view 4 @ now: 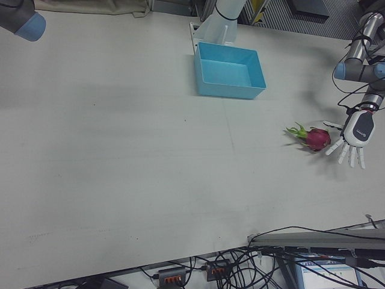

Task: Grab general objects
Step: 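Close the left hand fingers around the dragon fruit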

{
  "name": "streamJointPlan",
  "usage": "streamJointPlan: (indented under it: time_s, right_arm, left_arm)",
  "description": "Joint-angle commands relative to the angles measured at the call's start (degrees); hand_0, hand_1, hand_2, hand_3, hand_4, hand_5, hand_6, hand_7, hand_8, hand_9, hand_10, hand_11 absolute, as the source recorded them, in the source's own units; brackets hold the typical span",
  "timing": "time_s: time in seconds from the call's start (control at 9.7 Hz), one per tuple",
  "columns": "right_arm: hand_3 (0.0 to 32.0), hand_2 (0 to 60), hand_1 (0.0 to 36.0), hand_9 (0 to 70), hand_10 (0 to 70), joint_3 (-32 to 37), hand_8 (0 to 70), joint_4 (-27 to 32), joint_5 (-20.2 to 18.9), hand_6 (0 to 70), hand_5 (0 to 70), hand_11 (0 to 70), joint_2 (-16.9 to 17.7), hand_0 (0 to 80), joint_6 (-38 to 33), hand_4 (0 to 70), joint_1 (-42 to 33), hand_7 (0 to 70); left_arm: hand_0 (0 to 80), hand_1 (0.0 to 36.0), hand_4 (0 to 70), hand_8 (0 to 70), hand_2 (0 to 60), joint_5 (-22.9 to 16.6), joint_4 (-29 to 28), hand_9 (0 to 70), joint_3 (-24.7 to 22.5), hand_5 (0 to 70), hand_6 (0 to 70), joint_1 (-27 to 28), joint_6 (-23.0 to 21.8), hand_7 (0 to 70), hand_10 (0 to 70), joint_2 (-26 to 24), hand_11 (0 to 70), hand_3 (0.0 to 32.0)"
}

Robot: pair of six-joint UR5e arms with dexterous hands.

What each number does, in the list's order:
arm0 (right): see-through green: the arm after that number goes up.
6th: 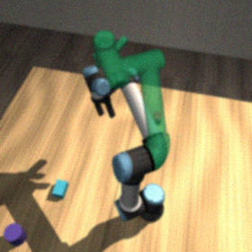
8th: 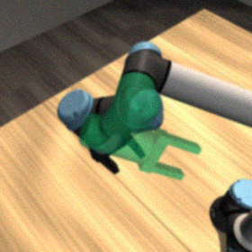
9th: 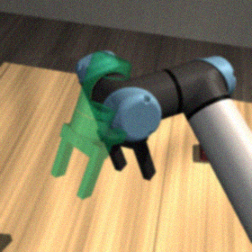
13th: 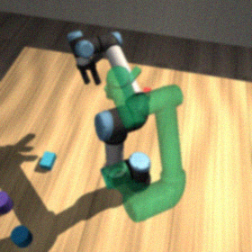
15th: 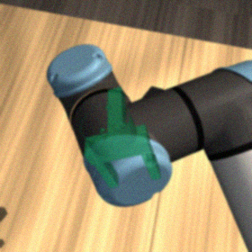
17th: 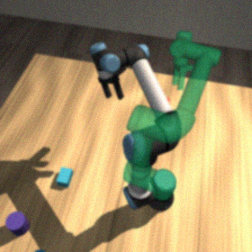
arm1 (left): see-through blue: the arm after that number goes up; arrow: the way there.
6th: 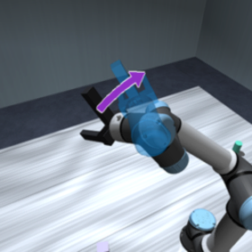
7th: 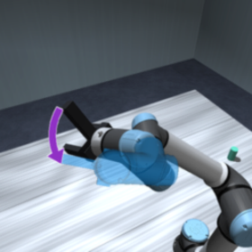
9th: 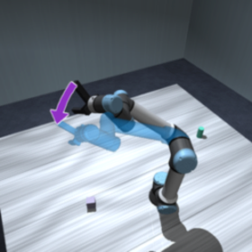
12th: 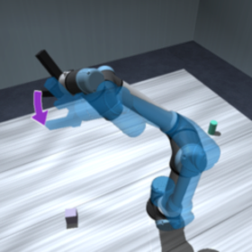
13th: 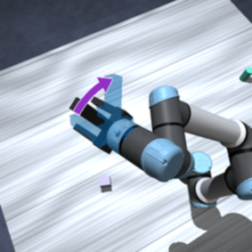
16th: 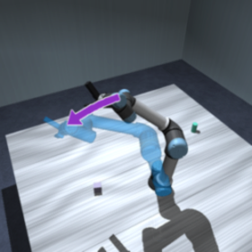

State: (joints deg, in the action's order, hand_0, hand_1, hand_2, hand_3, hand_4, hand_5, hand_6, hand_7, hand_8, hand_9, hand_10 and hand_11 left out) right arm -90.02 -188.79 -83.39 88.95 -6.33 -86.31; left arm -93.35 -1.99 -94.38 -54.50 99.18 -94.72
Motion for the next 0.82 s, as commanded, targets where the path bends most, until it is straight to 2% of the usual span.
streamJointPlan:
  time_s: [0.0, 0.1, 0.21, 0.41, 0.52, 0.72]
  right_arm:
    - [0.0, 0.0, 0.0, 0.0, 0.0, 0.0, 0.0, 0.0, 0.0, 0.0, 0.0, 0.0, 0.0, 0.0, 0.0, 0.0, 0.0, 0.0]
    - [0.0, 0.0, 0.0, 0.0, 0.0, 0.0, 0.0, 0.0, 0.1, 0.0, 0.0, 0.0, 0.0, 0.0, 0.0, 0.0, 0.0, 0.0]
    - [0.0, 0.0, 0.0, 0.0, 0.0, 0.0, 0.0, 0.0, 0.1, 0.0, 0.0, 0.0, 0.0, 0.0, 0.0, 0.0, 0.0, 0.0]
    - [0.0, 0.0, 0.0, 0.0, 0.0, 0.0, 0.0, 0.0, 0.1, 0.0, 0.0, 0.0, 0.0, 0.0, 0.0, 0.0, 0.0, 0.0]
    - [0.0, 0.0, 0.0, 0.0, 0.0, 0.0, 0.0, 0.0, 0.1, 0.0, 0.0, 0.0, 0.0, 0.0, 0.0, 0.0, 0.0, 0.0]
    - [0.0, 0.0, 0.0, 0.0, 0.0, 0.0, 0.0, 0.0, 0.1, 0.0, 0.0, 0.0, 0.0, 0.0, 0.0, 0.0, 0.0, 0.0]
  left_arm:
    - [51.2, 15.1, 0.0, 0.0, 0.0, 1.1, -2.5, 0.0, 2.8, 8.7, 0.0, 0.2, 0.0, 6.8, 0.0, -0.3, 0.0, 25.2]
    - [51.2, 15.1, 0.0, 0.0, 0.0, 1.2, -2.7, 0.0, 3.0, 8.7, 0.0, 0.2, 0.0, 6.8, 0.0, -0.4, 0.0, 25.2]
    - [50.6, 13.4, 1.7, 0.0, 0.0, 1.2, -2.8, 0.0, 3.1, 15.8, 0.0, 0.2, 0.0, 5.2, 0.0, -0.4, 0.0, 11.6]
    - [50.0, 11.9, 12.9, 0.0, 0.0, 1.2, -2.8, 0.0, 3.1, 23.4, 0.0, 0.2, -0.1, 3.7, 0.0, -0.6, 0.0, 0.0]
    - [49.9, 11.3, 18.1, 0.0, 0.0, 1.2, -2.7, 0.0, 3.1, 26.5, 0.0, 0.3, -0.4, 3.3, 0.0, -0.6, 0.0, 0.0]
    - [49.1, 9.7, 22.0, 0.0, 0.0, 1.2, -1.3, 0.0, 2.8, 29.1, 0.0, 3.3, -0.8, 3.2, 0.0, -0.9, 0.0, 0.0]
